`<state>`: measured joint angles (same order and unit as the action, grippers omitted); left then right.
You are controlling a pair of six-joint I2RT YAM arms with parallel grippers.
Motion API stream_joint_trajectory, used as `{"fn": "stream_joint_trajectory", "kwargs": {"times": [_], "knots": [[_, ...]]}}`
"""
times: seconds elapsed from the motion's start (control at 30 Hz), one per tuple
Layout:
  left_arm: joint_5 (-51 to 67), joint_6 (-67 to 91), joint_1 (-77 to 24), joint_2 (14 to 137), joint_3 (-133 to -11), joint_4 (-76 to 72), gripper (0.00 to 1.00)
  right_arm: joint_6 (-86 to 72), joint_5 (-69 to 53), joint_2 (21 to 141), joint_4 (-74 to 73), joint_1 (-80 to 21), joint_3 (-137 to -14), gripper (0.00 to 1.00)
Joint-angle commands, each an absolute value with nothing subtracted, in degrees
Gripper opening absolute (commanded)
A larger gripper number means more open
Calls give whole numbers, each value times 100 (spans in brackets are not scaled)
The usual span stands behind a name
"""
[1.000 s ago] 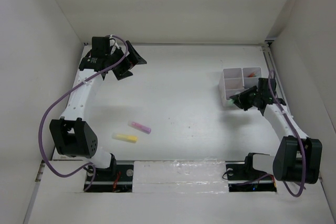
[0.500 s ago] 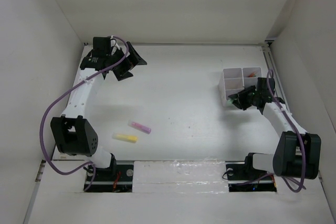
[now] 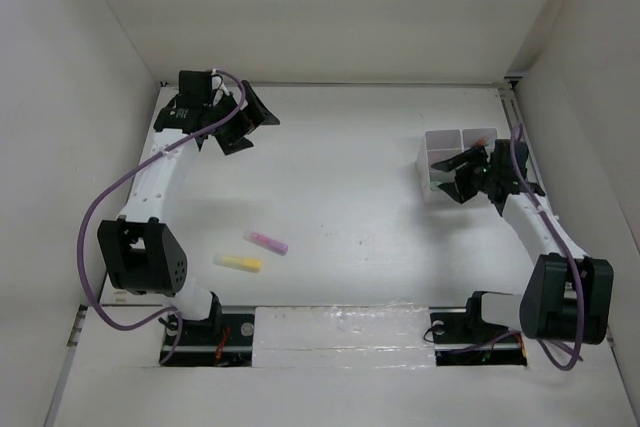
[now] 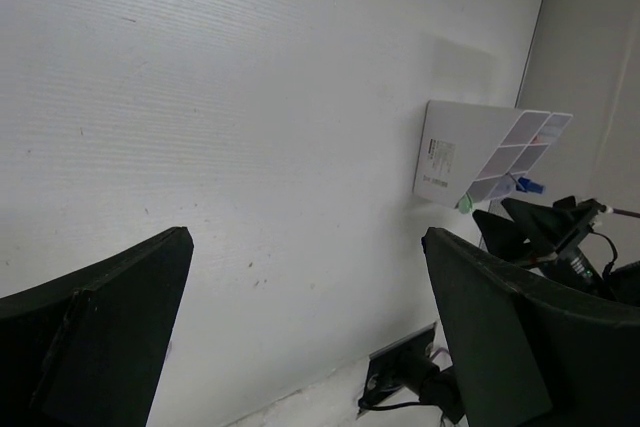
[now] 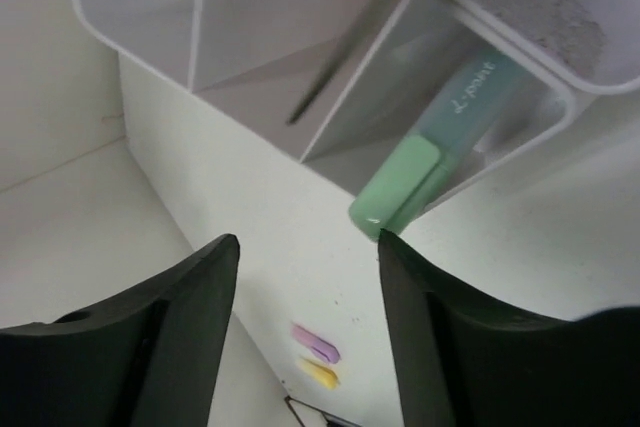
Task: Sort the stationery into containers
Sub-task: Place the stationery in the storage box, then pick up the stationery from the center of the board.
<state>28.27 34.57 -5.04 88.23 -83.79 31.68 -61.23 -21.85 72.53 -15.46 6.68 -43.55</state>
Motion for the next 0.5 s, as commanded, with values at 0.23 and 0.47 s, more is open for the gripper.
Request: {"fn": "stream_joint_trajectory", "kwargs": {"times": [0.23, 0.47], "knots": [[1864, 3410, -475, 8684, -8095, 3928, 100, -4784, -2347, 7065, -1133, -359, -6080, 74], [1705, 3814, -475, 8271, -6892, 4104, 100, -2362, -1608, 7917, -1915, -2274, -7592, 82]]}}
